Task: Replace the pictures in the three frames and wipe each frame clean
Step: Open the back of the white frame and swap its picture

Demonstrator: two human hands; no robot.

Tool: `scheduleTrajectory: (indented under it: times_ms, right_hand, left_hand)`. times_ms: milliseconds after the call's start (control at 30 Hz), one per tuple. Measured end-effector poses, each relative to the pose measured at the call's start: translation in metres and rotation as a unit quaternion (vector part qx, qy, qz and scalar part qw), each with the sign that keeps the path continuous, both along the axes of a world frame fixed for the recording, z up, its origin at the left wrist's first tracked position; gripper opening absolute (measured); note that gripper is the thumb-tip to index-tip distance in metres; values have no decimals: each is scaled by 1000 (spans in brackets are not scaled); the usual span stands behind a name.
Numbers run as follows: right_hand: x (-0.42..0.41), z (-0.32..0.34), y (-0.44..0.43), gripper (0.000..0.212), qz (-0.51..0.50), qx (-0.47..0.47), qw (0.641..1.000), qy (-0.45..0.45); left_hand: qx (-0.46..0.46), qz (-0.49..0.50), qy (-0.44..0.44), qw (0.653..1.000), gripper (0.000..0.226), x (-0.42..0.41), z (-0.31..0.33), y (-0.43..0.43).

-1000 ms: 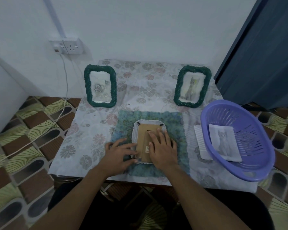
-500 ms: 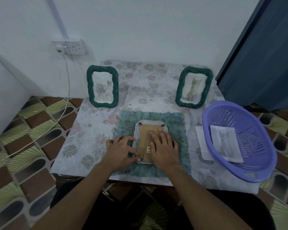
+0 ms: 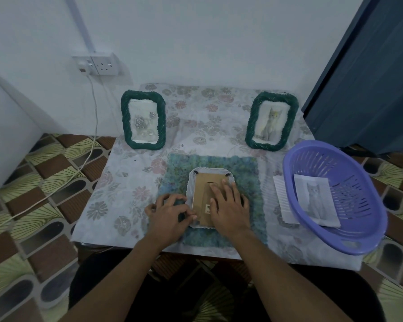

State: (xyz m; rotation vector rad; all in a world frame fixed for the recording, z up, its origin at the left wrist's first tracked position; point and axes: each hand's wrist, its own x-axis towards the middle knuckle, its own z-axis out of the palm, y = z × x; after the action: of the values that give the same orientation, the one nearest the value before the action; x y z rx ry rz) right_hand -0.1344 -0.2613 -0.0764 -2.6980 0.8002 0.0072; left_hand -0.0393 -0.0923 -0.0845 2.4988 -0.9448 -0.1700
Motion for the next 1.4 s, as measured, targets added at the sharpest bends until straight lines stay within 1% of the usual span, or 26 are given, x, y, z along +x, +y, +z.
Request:
scheduleTrajectory:
  times_ms: [67,133,200,233,267,333,367,400,467,500,600,633,667,733,800,967,1100,1167,1267,1400]
  right_hand:
    - [0,0,0,79,-1,0,1000,-2]
    - [-1,2,1,78,0,0,1000,-4]
    - [-1,4,1,71,1,5,1000,2]
    - [-1,4,1,66,2,9,1000,6]
    - [-1,4,0,61,4,12,1000,10]
    - [-1,3,-1,53,8,14,1000,19]
    - [-1,3,-2,51,10,13,1000,21]
    - [-1,2,-2,50,10,13,1000,21]
    - [0,1,-2,51,8,11,1000,18]
    - [0,1,-1,54,6,10,1000,16]
    - [0,2,1,75,5,1,1000,8]
    - [-1,2,1,78,6,0,1000,9]
    - [-1,2,1,77,7,-1,1000,10]
    - [0,3,0,65,5,1,1000,15]
    - [0,3,-1,55,7,10,1000,22]
    - [1,5,-4,49,7,47,999,12]
    - [1,15,-12,46,22,125,992,-2]
    - [-4,22,-16,45,20,143,989,-16]
    - [-19,28,-21,43,-15,107,994,-24]
    - [-42,33,-25,18,-27,32,999,-33]
  left_hand:
    - [-3,7,11,1000,44,0,-2,0]
    - [-22,6,40,999,33,1,-1,0]
    - [-49,14,99,994,16,3,3,-1]
    - [-53,17,115,992,14,4,5,-1]
    - [-56,20,118,991,17,4,5,-2]
    - [-59,38,111,991,44,2,3,-4]
    - [-58,53,98,992,54,0,2,-5]
    - [-52,66,75,994,57,-3,1,-6]
    - [-36,69,32,996,52,-9,0,-8]
    - [-30,59,24,998,51,-11,0,-10]
    - [32,4,15,999,63,-17,-3,-14]
    - [58,-14,3,998,64,-18,-5,-15]
    - [74,-29,-12,997,64,-20,-8,-15]
    - [87,-44,-43,994,61,-21,-9,-15]
    - [94,-45,-55,993,58,-21,-9,-15]
    - [88,-41,-66,993,55,-21,-9,-15]
    - [85,-37,-79,992,52,-23,-7,-16]
    - [86,-37,-77,993,53,-23,-7,-16]
    - [87,-40,-65,993,56,-22,-8,-16]
    - [86,-38,-61,994,58,-23,-8,-16]
